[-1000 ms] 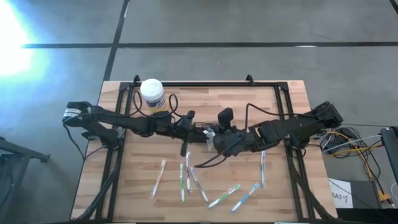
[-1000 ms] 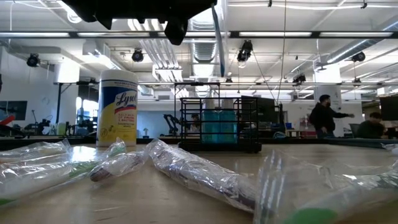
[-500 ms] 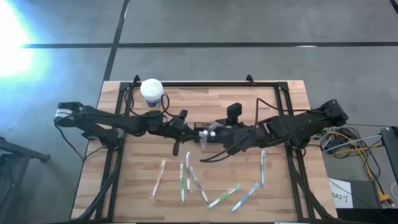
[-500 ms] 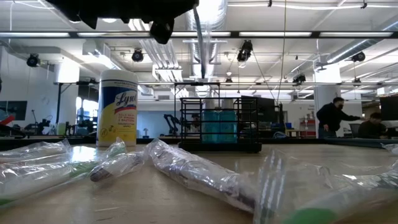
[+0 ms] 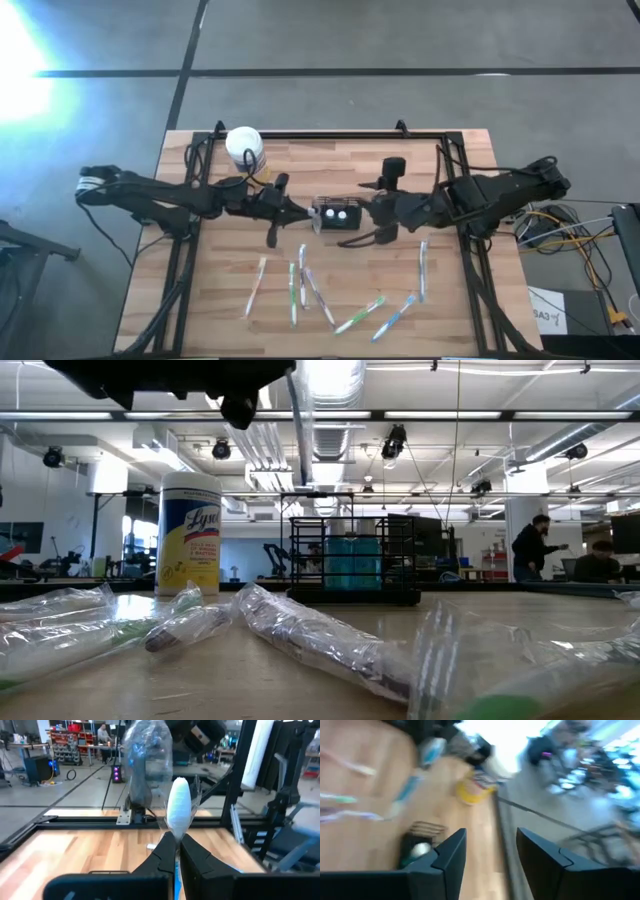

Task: Pick & Place toothbrushing station
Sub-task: Put the left blue toothbrush into the black mesh organizer

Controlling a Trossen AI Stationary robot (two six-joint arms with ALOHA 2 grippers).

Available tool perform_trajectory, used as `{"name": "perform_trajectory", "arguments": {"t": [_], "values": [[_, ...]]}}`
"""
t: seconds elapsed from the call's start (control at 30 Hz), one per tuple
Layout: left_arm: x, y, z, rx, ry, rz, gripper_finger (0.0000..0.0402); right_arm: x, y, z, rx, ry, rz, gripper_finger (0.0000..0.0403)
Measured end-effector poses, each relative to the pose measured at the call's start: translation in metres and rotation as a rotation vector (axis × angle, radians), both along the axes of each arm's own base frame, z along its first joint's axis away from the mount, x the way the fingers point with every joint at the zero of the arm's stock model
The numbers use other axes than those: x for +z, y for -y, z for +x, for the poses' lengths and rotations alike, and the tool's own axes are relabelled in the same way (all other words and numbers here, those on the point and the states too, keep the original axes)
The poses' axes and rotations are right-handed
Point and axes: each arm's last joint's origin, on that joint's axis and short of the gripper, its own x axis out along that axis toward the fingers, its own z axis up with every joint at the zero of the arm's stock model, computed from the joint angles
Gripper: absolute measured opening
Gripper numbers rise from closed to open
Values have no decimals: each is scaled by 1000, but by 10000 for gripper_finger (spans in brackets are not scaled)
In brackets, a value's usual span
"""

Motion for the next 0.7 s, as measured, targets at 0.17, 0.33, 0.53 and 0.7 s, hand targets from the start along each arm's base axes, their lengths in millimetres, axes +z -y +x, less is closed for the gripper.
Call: {"name": "perform_trajectory", "arguments": {"t": [0.17,0.33,0.53,0.7], "values": [[-1,-2,-3,63,-35,86,8,-15,-3,-8,151,60,174,169],[3,-4,-5,110,-8,148,8,-51,1,-20,277,205,294,147],[3,-14,-9,218,33,220,8,-104,17,-41,304,327,378,90],[-13,-29,-17,281,89,190,8,-141,26,-54,268,416,470,25]]}}
